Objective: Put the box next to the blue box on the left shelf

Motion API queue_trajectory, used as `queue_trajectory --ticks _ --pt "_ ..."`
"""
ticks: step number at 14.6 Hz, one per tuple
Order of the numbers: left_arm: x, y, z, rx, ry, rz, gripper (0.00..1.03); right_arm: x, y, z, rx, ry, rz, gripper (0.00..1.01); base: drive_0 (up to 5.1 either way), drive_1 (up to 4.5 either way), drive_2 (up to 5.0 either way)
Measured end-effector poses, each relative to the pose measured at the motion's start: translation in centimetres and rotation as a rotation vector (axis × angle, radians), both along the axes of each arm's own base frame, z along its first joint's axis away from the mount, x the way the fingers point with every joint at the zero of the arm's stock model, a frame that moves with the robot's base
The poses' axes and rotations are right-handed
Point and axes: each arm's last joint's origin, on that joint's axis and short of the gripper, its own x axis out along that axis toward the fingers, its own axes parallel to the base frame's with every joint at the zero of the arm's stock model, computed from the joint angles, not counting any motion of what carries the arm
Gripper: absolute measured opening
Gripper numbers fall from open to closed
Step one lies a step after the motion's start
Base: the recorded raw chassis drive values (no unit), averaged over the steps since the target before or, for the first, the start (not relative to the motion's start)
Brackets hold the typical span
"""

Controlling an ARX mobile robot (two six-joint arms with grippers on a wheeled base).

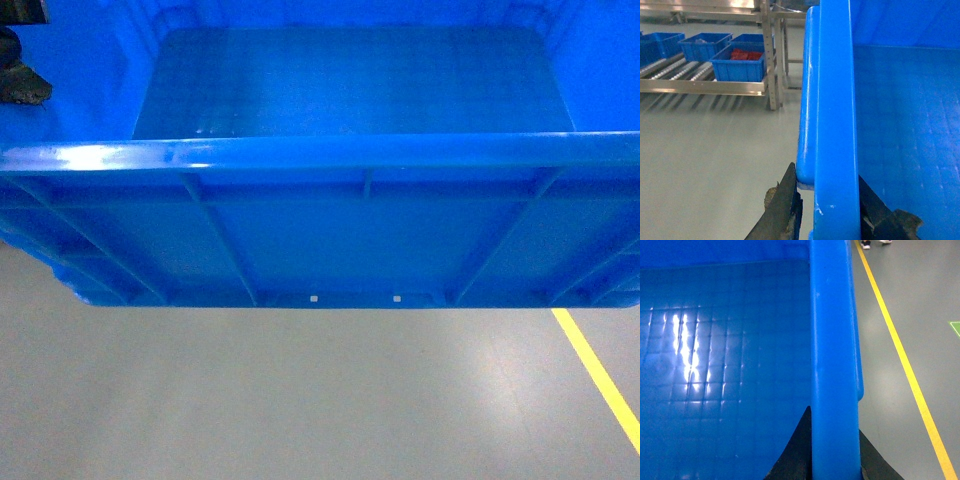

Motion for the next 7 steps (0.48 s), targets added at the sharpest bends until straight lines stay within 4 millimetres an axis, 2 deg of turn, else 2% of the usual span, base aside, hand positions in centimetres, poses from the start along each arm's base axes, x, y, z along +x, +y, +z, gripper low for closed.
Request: queue_trajectory --ticks 7 --pt "-0.01 -0.01 -0.02 0.001 0.002 0.0 0.17 0.0 0.0 -0.02 0.001 0.002 0.001 0.08 -0.1 4.14 -4.3"
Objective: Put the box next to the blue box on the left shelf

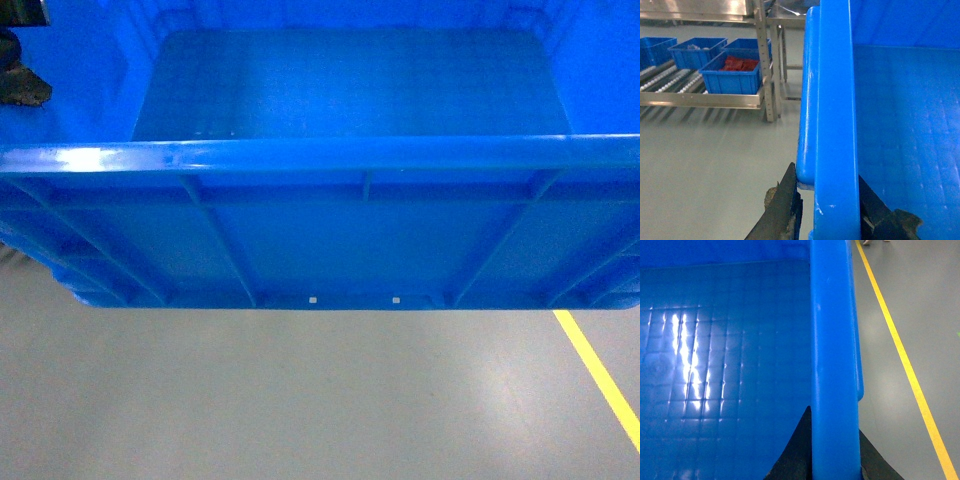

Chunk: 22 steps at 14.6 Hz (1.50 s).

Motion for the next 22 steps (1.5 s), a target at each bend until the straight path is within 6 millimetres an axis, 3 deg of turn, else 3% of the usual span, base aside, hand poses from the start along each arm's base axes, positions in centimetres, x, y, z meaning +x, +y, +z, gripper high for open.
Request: queue_trajectory --ticks 22 --pt "-0.01 0.01 -0.04 -0.001 0.0 0.0 0.17 0.0 -0.01 -0.01 -0.003 0.001 -0.002 0.08 0.0 4.26 -4.2"
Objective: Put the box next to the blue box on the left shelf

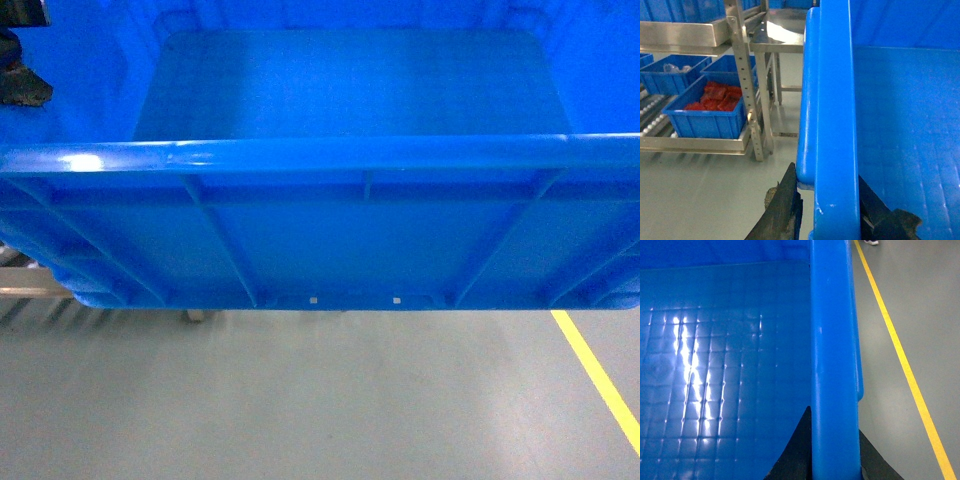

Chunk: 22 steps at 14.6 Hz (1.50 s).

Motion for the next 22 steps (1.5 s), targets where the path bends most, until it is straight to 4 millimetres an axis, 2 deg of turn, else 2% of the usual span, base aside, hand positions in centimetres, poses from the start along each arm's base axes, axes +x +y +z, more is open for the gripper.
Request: queue_trajectory --ticks 10,12,22 --pt "0.0 0.0 0.01 -0.001 -0.001 0.0 0.17 0.0 0.0 0.03 0.0 -0.003 0.001 0.08 0.0 4.24 -4.2" --pt "0.01 0.0 -0.12 0.002 0.009 0.0 0.17 0.07 0.02 -0.16 0.0 0.009 0.002 0.08 0.0 0.0 0.0" --pt "-0.01 -0.1 -0.04 0.0 0.002 -0.001 0.17 0.06 0.0 -0.09 0.002 0.003 -0.001 0.08 -4.6 1.78 3.6"
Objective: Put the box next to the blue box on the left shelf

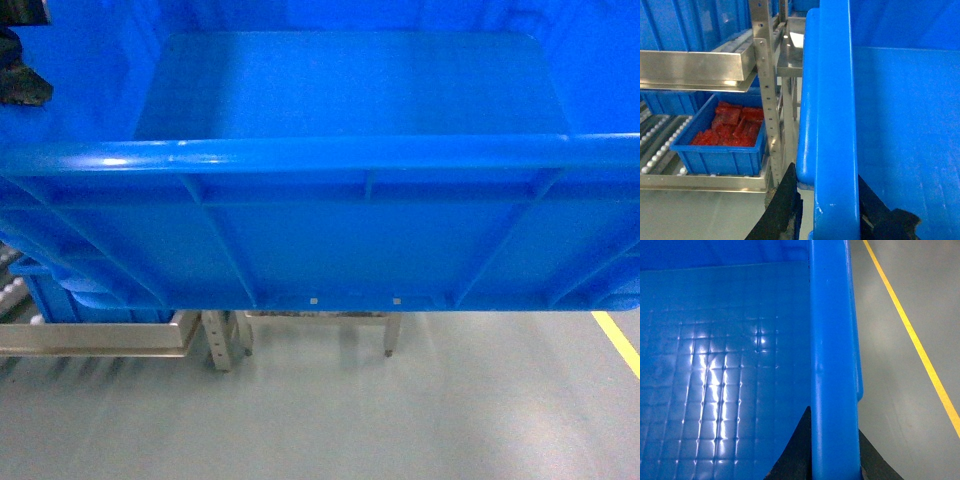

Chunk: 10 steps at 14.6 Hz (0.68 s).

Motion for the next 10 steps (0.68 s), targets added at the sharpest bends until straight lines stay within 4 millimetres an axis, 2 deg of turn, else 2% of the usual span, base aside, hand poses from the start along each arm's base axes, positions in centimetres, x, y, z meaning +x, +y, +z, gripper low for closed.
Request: queue_trajectory --ticks 10 --pt "-0.01 0.0 -0.04 0.001 0.004 0.0 0.16 -0.05 -0.01 0.03 0.0 0.001 0.0 0.08 -4.6 1.85 3.6"
